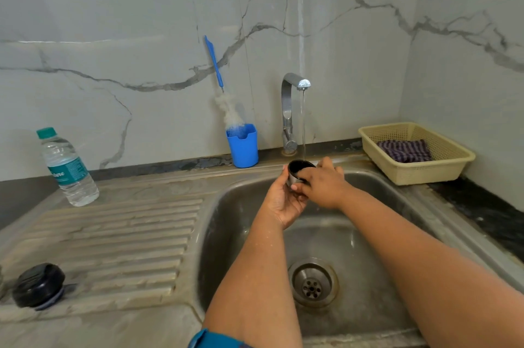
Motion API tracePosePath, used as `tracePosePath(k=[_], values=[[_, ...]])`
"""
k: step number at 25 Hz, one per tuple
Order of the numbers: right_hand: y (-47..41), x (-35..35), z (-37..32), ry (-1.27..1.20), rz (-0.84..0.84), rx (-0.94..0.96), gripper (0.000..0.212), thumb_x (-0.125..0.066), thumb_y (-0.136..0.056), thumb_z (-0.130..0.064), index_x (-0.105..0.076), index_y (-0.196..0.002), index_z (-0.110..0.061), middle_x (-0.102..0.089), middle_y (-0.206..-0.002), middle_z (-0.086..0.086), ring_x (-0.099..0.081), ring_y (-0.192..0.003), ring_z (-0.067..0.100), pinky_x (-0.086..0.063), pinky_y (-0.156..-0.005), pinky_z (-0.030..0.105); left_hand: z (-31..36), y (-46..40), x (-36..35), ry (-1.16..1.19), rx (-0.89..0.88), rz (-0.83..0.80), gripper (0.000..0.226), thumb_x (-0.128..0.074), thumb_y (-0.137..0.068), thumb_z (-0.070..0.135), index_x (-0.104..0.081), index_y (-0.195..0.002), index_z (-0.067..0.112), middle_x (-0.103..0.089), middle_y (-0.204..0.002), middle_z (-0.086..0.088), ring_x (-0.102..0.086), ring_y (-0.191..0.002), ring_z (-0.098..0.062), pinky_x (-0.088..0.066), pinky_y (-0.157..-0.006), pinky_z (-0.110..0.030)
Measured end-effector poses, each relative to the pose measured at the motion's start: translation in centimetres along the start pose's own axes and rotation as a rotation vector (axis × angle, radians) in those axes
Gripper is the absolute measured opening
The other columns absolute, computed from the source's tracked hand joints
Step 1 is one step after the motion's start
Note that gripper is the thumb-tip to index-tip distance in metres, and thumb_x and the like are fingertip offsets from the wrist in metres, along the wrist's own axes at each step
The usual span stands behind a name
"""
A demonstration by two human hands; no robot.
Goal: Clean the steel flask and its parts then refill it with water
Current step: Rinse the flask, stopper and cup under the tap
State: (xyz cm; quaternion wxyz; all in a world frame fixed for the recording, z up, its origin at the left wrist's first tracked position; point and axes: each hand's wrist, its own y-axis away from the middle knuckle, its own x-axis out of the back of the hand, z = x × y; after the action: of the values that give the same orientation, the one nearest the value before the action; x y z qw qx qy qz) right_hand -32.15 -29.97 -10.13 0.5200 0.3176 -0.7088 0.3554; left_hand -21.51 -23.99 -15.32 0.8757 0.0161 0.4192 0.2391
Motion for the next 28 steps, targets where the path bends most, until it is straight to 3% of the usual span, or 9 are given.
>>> tracePosePath(k=[3, 7, 9, 12, 14, 16, 21, 25, 28], values=[[-0.2, 0.2, 1.7, -0.313, 0.097, -0.078, 0.026, -0.053, -0.094, -0.042, -0.064, -0.113, -0.029, -0.061, -0.100, 0.007, -0.047, -0.103, 0.021, -0.037, -0.078, 0.029, 0.0, 0.0, -1.4, -0.047, -0.025, 0.000, 0.051, -0.057, -0.095, 0.044, -0.058, -0.131, 0.008, -0.068, -0.084, -0.007, -0.059, -0.059, -0.008, -0.051, -0.058, -0.020], [-0.4, 0.7, 0.8, -1.344, 0.169, -0.459, 0.030, -0.041, -0.101, -0.040, -0.057, -0.109, -0.016, -0.065, -0.098, 0.010, -0.057, -0.074, 0.016, -0.042, -0.062, 0.026, -0.2, 0.1, -2.0, -0.166, -0.012, 0.046, 0.053, -0.050, -0.096, 0.054, -0.057, -0.127, 0.012, -0.068, -0.120, -0.021, -0.068, -0.098, -0.026, -0.055, -0.084, -0.036], [-0.9, 0.7, 0.7, -1.527, 0.121, -0.649, 0.035, -0.039, -0.101, -0.043, -0.054, -0.108, -0.012, -0.059, -0.085, 0.012, -0.048, -0.058, 0.015, -0.040, -0.052, 0.026, 0.1, 0.4, -2.1, -0.111, -0.027, 0.049, 0.049, -0.049, -0.100, 0.044, -0.056, -0.128, 0.006, -0.063, -0.128, -0.022, -0.065, -0.103, -0.028, -0.054, -0.089, -0.037], [-1.5, 0.1, 1.2, -1.376, 0.156, -0.710, 0.040, -0.032, -0.103, -0.042, -0.051, -0.115, -0.009, -0.059, -0.088, 0.015, -0.052, -0.060, 0.019, -0.043, -0.053, 0.029, 0.4, -0.2, -2.3, -0.080, -0.047, 0.105, 0.041, -0.054, -0.100, 0.028, -0.056, -0.132, 0.001, -0.072, -0.109, -0.016, -0.068, -0.097, -0.024, -0.060, -0.070, -0.032], [-1.6, -0.6, 1.9, -0.939, 0.255, -0.564, 0.043, -0.030, -0.103, -0.042, -0.050, -0.127, -0.013, -0.060, -0.113, 0.016, -0.060, -0.093, 0.028, -0.050, -0.081, 0.037, 0.4, -0.5, -2.5, -0.058, -0.042, 0.167, 0.036, -0.055, -0.100, 0.021, -0.056, -0.130, 0.001, -0.074, -0.091, -0.014, -0.069, -0.088, -0.023, -0.060, -0.059, -0.031], [-1.0, -0.7, 2.2, -0.675, 0.291, -0.300, 0.038, -0.036, -0.102, -0.040, -0.051, -0.132, -0.022, -0.052, -0.127, 0.012, -0.051, -0.117, 0.027, -0.040, -0.099, 0.033, 0.5, -0.5, -2.6, -0.062, -0.059, 0.217, 0.033, -0.054, -0.100, 0.016, -0.054, -0.128, -0.002, -0.070, -0.091, -0.017, -0.068, -0.082, -0.025, -0.060, -0.060, -0.036], [-0.3, -0.8, 1.8, -0.397, 0.130, -0.080, 0.046, -0.048, -0.099, -0.037, -0.042, -0.143, -0.027, -0.050, -0.133, 0.012, -0.049, -0.121, 0.025, -0.036, -0.095, 0.026, 0.4, -1.0, -1.9, -0.148, -0.100, 0.300, 0.023, -0.054, -0.101, 0.021, -0.059, -0.116, 0.004, -0.067, -0.091, -0.014, -0.066, -0.078, -0.021, -0.058, -0.054, -0.031], [-0.1, -0.6, 1.4, -0.450, 0.106, -0.178, 0.052, -0.056, -0.093, -0.045, -0.047, -0.139, -0.021, -0.056, -0.131, 0.011, -0.052, -0.118, 0.024, -0.040, -0.096, 0.030, 0.2, -1.9, -1.2, -0.243, -0.139, 0.316, 0.025, -0.053, -0.102, 0.029, -0.063, -0.112, 0.009, -0.067, -0.111, -0.016, -0.065, -0.099, -0.025, -0.056, -0.088, -0.040], [0.2, -0.4, 1.2, -0.535, 0.190, -0.155, 0.044, -0.075, -0.081, -0.031, -0.057, -0.121, -0.025, -0.057, -0.113, -0.001, -0.053, -0.102, 0.015, -0.041, -0.082, 0.025, 0.3, -1.5, -1.6, -0.304, -0.128, 0.279, 0.026, -0.053, -0.100, 0.037, -0.061, -0.108, 0.014, -0.067, -0.110, -0.014, -0.064, -0.095, -0.025, -0.056, -0.085, -0.041]])
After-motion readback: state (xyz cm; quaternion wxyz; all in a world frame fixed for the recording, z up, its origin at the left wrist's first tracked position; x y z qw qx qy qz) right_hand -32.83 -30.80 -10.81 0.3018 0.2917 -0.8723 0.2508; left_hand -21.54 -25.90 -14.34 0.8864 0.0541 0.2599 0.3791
